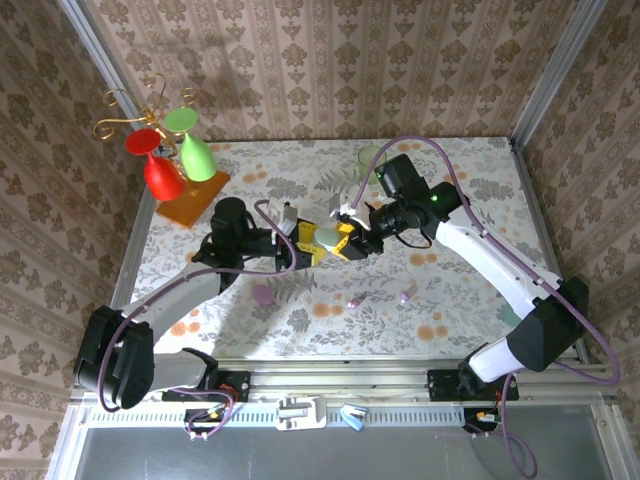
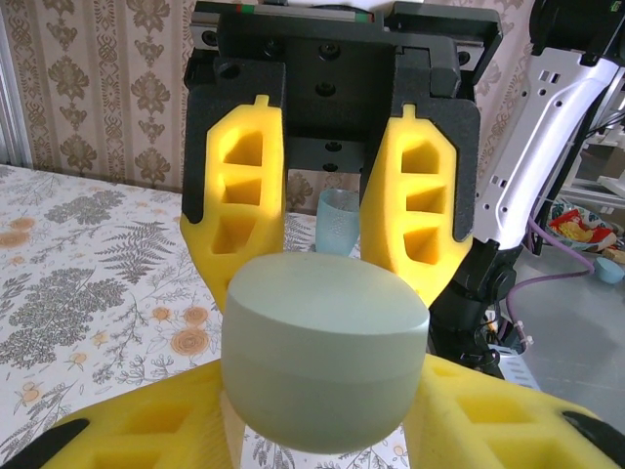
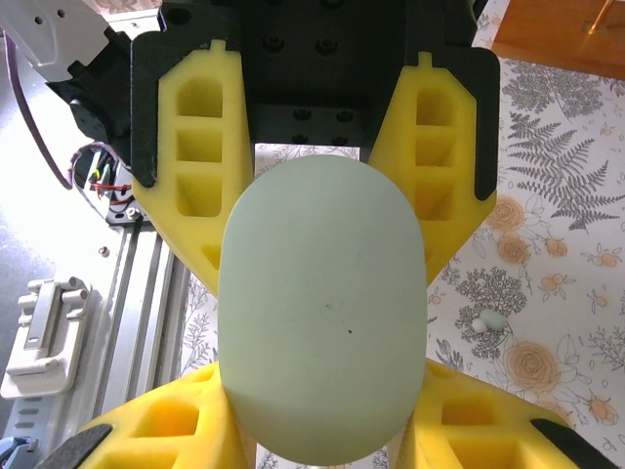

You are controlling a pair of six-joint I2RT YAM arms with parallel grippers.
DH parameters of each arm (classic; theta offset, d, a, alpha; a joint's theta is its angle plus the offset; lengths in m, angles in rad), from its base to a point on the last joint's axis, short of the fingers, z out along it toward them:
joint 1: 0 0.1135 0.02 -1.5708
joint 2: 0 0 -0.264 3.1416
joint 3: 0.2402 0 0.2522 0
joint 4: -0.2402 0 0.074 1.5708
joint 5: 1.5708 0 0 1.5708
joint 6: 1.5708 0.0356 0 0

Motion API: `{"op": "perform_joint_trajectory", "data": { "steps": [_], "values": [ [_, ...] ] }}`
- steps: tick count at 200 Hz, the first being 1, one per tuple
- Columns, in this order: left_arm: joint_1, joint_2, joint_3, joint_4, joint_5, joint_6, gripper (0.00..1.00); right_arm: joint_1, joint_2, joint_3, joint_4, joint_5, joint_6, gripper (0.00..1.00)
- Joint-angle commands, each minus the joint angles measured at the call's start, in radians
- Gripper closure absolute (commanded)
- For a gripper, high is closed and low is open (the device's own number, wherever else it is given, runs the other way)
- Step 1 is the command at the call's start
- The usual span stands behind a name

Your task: Insert the wireless bluetooth earbuds into the charging case

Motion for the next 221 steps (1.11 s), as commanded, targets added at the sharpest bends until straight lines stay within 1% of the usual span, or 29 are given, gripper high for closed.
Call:
{"op": "perform_joint_trajectory", "data": {
  "steps": [1,22,142,196,211,221],
  "values": [
    [-0.003,0.002,0.018,-0.003,0.015,0.022,0.53,0.0,0.006,0.029,-0.016,-0.011,-0.003,0.71],
    [-0.004,0.002,0.02,-0.003,0.013,0.022,0.52,0.0,0.006,0.029,-0.018,-0.01,-0.005,0.71],
    [-0.007,0.008,0.018,-0.001,0.001,0.013,0.52,0.002,0.018,0.031,-0.013,-0.013,-0.004,0.71],
    [-0.009,0.008,0.018,-0.001,0.009,0.014,0.65,0.002,0.02,0.034,-0.017,-0.011,-0.001,0.7],
    [-0.009,0.008,0.018,0.0,0.01,0.015,0.68,0.002,0.017,0.031,-0.011,-0.01,0.0,0.66],
    [-0.009,0.008,0.018,0.002,0.01,0.015,0.7,0.002,0.011,0.027,-0.003,-0.009,0.002,0.61]
  ]
}}
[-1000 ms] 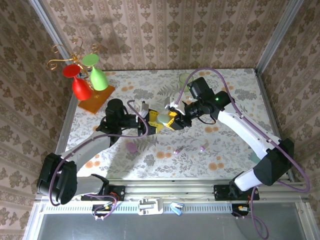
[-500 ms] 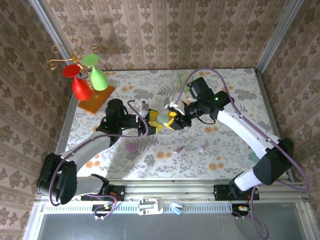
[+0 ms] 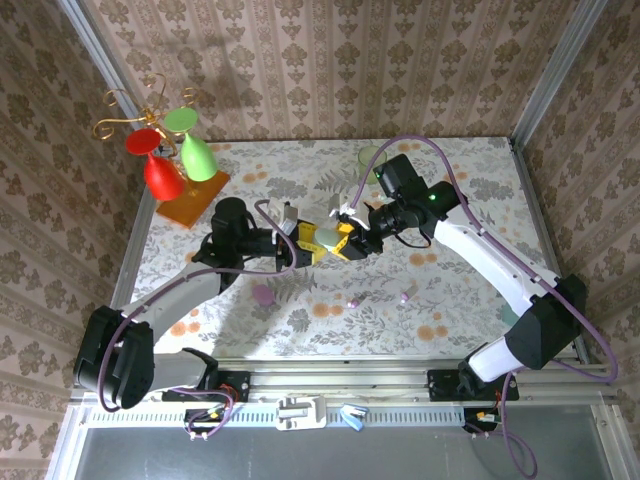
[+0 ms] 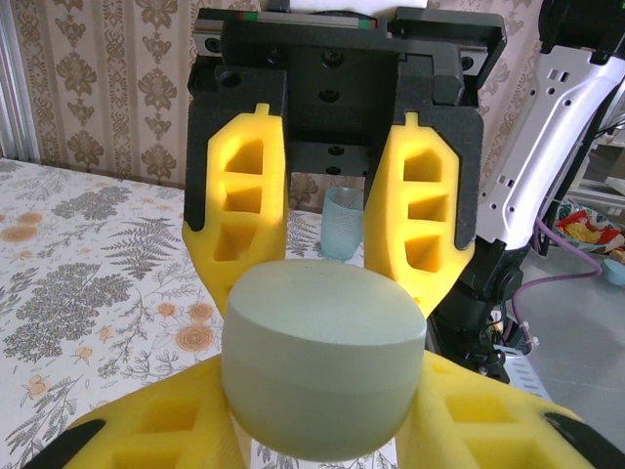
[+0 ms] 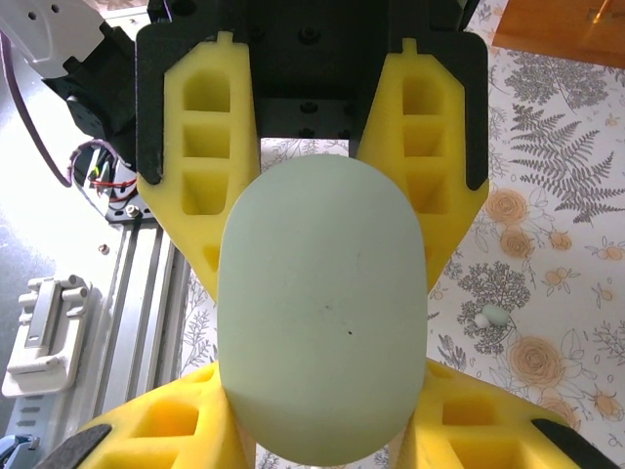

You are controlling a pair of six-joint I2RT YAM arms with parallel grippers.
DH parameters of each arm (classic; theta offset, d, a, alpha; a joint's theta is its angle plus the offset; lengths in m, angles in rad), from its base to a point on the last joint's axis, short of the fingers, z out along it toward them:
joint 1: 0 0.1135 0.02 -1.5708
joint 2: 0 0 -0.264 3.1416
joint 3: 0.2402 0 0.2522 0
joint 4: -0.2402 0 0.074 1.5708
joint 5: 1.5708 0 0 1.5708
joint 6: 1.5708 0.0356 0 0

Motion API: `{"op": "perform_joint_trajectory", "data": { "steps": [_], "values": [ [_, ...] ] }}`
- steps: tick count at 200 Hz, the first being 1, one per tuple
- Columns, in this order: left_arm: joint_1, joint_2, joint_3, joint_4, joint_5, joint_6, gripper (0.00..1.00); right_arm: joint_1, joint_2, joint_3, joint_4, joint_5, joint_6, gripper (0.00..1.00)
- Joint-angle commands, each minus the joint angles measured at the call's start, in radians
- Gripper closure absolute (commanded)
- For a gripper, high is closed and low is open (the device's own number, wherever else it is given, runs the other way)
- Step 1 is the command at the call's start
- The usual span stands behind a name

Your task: Insert the wireless bluetooth earbuds into the charging case

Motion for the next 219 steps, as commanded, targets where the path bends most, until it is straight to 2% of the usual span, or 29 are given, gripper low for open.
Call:
{"op": "perform_joint_trajectory", "data": {
  "steps": [1,28,35,156,189,219],
  "values": [
    [-0.008,0.007,0.018,0.01,0.025,0.012,0.7,0.001,-0.001,0.025,0.002,-0.008,0.002,0.6],
    [-0.008,0.005,0.016,0.011,0.025,0.013,0.71,-0.005,-0.031,-0.009,0.061,-0.002,0.028,0.41],
    [-0.008,0.003,0.015,0.011,0.027,0.015,0.71,-0.008,-0.041,-0.021,0.085,-0.002,0.042,0.39],
    [-0.005,-0.003,0.007,0.033,0.02,0.015,0.72,-0.073,-0.071,-0.06,0.243,-0.007,0.182,0.36],
    [0.005,0.012,0.001,0.058,0.019,0.007,0.72,-0.101,-0.072,-0.076,0.304,-0.02,0.228,0.29],
    [0.012,0.029,0.012,0.071,0.013,0.016,0.72,-0.103,-0.073,-0.088,0.315,-0.047,0.205,0.17]
  ]
}}
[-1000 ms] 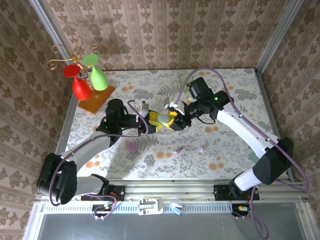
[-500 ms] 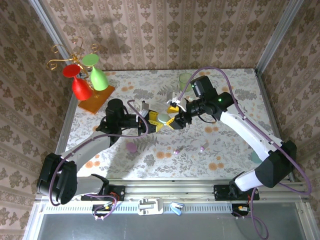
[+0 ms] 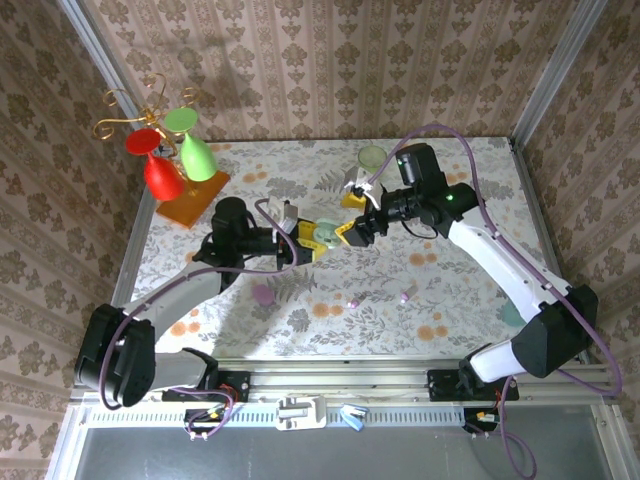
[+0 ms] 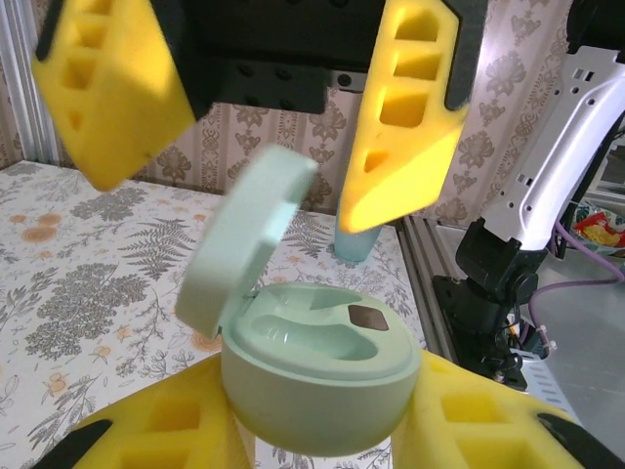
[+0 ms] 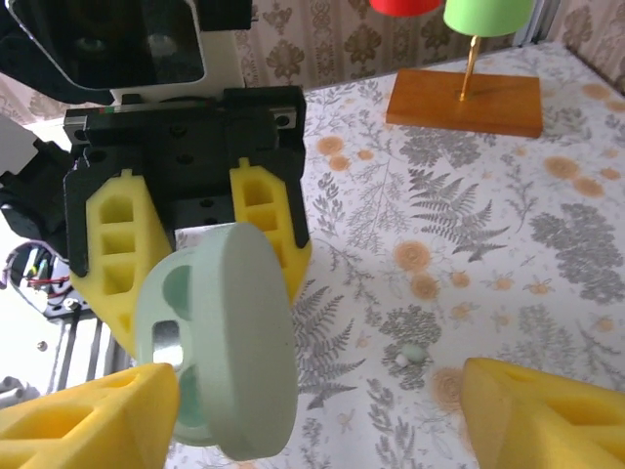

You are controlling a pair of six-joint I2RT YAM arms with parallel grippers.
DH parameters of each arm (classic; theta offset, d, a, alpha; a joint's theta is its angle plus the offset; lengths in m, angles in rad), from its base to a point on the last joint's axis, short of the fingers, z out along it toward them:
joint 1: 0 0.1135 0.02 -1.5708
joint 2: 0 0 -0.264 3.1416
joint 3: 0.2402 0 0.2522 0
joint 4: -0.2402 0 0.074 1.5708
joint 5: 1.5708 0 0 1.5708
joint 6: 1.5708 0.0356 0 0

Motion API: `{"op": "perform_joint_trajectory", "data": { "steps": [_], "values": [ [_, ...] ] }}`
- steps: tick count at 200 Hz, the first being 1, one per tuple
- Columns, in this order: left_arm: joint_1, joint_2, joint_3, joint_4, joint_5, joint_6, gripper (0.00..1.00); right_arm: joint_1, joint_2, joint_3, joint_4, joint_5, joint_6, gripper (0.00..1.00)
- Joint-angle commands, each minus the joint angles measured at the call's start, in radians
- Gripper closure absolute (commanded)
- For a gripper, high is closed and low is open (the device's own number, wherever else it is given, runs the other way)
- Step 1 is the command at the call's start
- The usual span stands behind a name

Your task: Insert the wireless bluetooth earbuds into the charging case

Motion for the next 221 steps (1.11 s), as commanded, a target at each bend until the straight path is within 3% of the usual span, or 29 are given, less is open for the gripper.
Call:
{"op": "perform_joint_trajectory", "data": {
  "steps": [1,33,67,114,156,189,221],
  "values": [
    [0.006,0.015,0.012,0.049,0.036,0.014,0.72,-0.003,-0.015,-0.027,0.061,-0.021,0.012,0.17],
    [0.026,0.054,0.023,0.094,0.049,-0.002,0.72,-0.018,-0.04,-0.07,0.151,-0.011,0.051,0.06],
    [0.074,0.092,0.032,0.177,0.059,-0.045,0.72,-0.031,-0.07,-0.096,0.195,-0.032,0.077,0.03],
    [0.122,0.124,0.023,0.272,0.039,-0.081,0.72,-0.065,-0.168,-0.227,0.492,-0.01,0.321,0.01],
    [0.143,0.133,-0.031,0.37,-0.038,-0.055,0.7,-0.095,-0.197,-0.317,0.646,0.209,0.572,0.02],
    [0.161,0.133,-0.085,0.474,-0.115,-0.041,0.72,-0.125,-0.203,-0.376,0.651,0.481,0.774,0.06],
    [0.182,0.103,-0.15,0.565,-0.18,-0.047,0.73,-0.145,-0.162,-0.406,0.605,0.6,0.903,0.07]
  ]
}}
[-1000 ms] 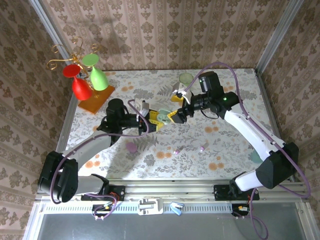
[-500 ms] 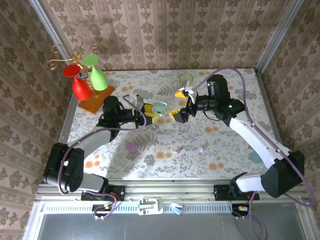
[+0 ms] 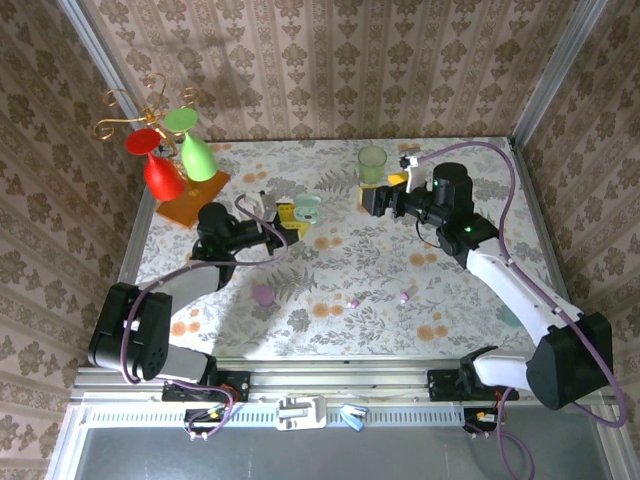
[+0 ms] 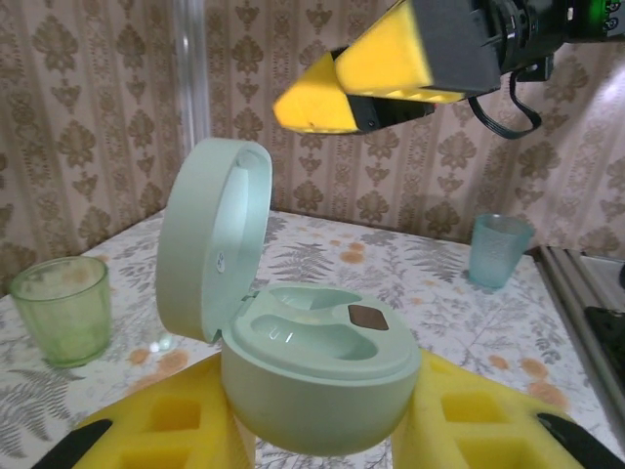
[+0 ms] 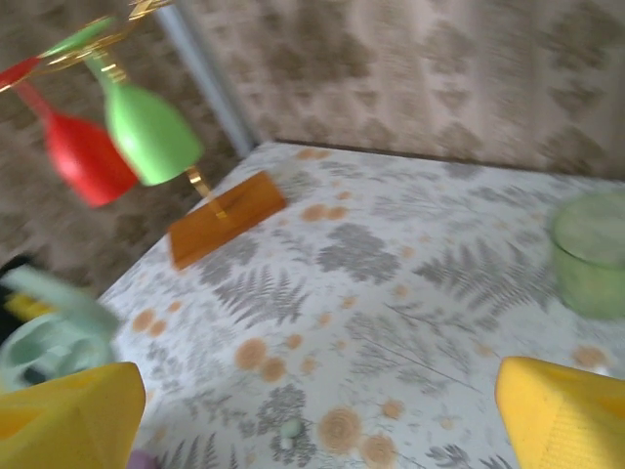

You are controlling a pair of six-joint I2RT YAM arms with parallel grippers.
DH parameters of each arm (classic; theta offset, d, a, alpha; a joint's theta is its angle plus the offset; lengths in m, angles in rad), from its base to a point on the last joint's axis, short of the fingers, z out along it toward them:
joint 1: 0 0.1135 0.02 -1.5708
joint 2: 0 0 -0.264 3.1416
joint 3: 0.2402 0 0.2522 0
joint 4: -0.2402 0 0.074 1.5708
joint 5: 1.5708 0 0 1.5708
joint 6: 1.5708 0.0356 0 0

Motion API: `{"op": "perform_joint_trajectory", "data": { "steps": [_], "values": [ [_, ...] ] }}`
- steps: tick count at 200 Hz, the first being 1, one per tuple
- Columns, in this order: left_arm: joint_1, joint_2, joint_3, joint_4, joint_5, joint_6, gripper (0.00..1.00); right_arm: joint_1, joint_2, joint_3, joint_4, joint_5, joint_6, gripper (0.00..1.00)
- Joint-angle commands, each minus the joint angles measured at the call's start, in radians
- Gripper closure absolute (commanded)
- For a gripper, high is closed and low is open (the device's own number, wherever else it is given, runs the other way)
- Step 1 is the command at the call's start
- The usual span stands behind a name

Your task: Insert the wireless bluetooth earbuds into the charging case

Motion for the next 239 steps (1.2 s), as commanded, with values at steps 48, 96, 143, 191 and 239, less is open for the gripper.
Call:
{"op": "perform_joint_trajectory", "data": {
  "steps": [48,96,143,191,239],
  "values": [
    [0.025,-0.103,-0.091,0.055,-0.117,0.09,0.74,-0.03,0.264,0.162,-0.3,0.261,0.238,0.1],
    [0.025,-0.167,-0.124,-0.002,-0.156,0.14,0.74,-0.036,0.496,0.282,-0.324,0.404,0.301,0.28],
    [0.022,-0.191,-0.123,0.0,-0.149,0.132,0.75,-0.072,0.705,0.407,-0.286,0.422,0.494,0.52],
    [0.012,-0.206,-0.136,-0.022,-0.167,0.144,0.75,-0.11,0.835,0.469,-0.226,0.35,0.608,0.59],
    [0.011,-0.181,-0.14,0.008,-0.164,0.138,0.75,-0.123,0.882,0.472,-0.155,0.273,0.652,0.6]
  ]
}}
